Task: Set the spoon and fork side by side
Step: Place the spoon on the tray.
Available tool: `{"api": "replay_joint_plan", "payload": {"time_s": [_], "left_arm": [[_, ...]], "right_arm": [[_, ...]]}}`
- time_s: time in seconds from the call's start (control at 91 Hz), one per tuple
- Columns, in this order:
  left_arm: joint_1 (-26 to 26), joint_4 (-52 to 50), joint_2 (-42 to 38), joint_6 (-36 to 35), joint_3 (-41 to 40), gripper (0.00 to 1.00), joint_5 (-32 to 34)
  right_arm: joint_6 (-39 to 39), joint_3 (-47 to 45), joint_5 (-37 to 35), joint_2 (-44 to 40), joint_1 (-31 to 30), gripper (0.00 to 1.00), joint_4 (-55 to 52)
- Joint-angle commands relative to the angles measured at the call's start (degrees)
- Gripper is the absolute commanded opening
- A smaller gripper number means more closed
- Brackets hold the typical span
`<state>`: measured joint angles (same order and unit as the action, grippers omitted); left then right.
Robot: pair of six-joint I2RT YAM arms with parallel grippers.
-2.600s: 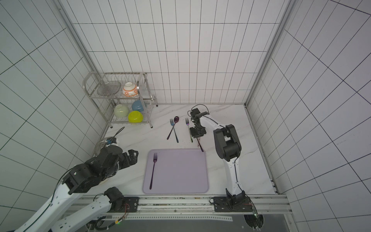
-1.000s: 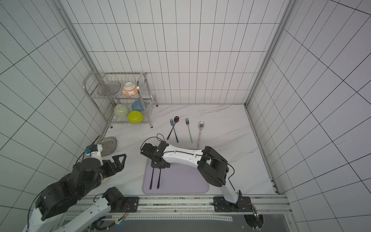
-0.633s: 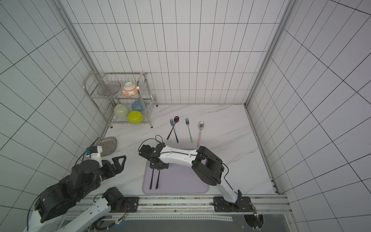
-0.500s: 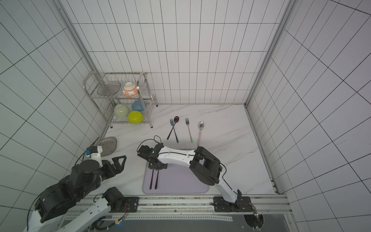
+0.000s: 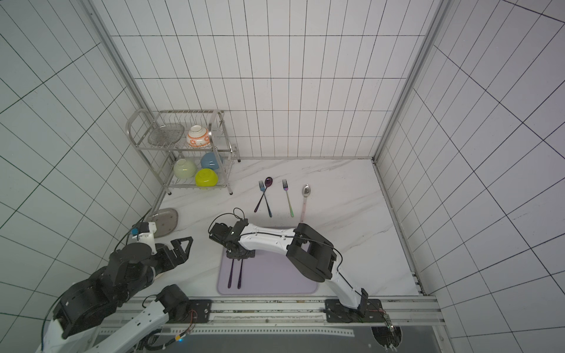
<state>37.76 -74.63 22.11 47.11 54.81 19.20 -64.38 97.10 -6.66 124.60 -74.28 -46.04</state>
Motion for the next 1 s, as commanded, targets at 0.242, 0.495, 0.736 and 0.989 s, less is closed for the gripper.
{"api": "replay_joint_plan", "payload": {"time_s": [0.242,0.495,0.736,0.989], "left_arm": [[-0.22,-0.03,0.29,-0.35,-0.48,0.98,0.05],[-0.18,-0.05,0.28,-0.35,-0.44,0.98,0.05],[-0.22,-0.06,0.22,-0.44,-0.48,0.98,-0.06],[-0.22,0.09,0.39,-0.62,-0.49,0.98,-0.3]], "right_arm": [[0.89,0.81,-0.93,2.13,-0.26,0.01,-0.72],[-0.37,0.72,-0.24,2.58,-0.1,0.06,-0.45],[-0.31,0.42,-0.11,2.58,-0.03,0.11,-0.45],[-0.46,0.72,-0.15,2.2,0.04,0.17,-0.42]]}}
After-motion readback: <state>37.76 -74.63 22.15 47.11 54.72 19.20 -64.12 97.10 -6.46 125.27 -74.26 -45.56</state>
